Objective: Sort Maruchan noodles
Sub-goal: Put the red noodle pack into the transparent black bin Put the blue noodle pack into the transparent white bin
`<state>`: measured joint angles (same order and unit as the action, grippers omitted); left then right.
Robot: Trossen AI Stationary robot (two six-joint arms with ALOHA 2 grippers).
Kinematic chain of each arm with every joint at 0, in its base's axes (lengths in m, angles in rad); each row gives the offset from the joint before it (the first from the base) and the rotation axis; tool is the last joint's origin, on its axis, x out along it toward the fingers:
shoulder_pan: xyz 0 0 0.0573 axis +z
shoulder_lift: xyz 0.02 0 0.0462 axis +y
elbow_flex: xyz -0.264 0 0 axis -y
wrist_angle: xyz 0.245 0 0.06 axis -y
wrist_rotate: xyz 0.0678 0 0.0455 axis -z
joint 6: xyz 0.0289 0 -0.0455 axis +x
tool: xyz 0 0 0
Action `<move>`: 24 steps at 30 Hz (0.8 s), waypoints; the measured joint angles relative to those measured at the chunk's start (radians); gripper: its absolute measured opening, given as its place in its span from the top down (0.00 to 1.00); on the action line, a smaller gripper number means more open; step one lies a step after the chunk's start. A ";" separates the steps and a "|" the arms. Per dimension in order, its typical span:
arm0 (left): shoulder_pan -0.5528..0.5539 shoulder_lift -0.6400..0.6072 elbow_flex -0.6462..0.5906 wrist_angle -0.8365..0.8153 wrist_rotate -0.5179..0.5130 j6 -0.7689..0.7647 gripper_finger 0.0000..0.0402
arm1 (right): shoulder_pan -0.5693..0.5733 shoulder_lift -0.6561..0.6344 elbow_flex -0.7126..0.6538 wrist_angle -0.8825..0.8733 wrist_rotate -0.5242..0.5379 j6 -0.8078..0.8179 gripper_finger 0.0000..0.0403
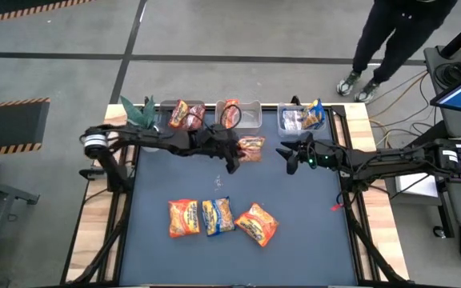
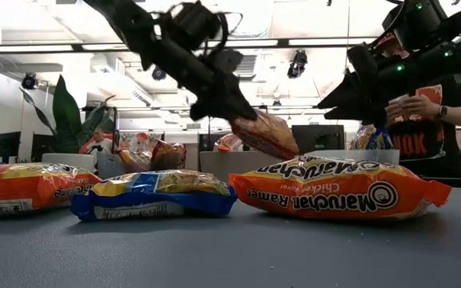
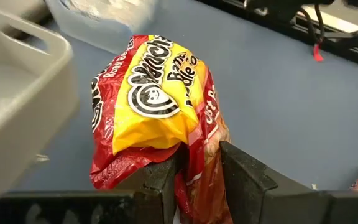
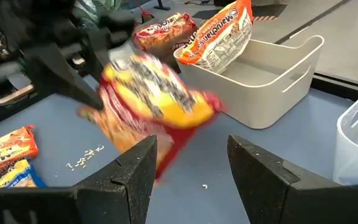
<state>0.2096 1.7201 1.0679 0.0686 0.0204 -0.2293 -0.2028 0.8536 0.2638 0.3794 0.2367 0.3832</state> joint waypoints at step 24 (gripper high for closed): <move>0.201 -0.476 0.000 -0.655 -0.870 0.144 0.80 | 0.000 0.007 0.000 0.000 0.026 0.000 0.54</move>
<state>0.4103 1.2442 1.0683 -0.5864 -0.8492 -0.0851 -0.2031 0.8608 0.2638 0.3794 0.2628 0.3837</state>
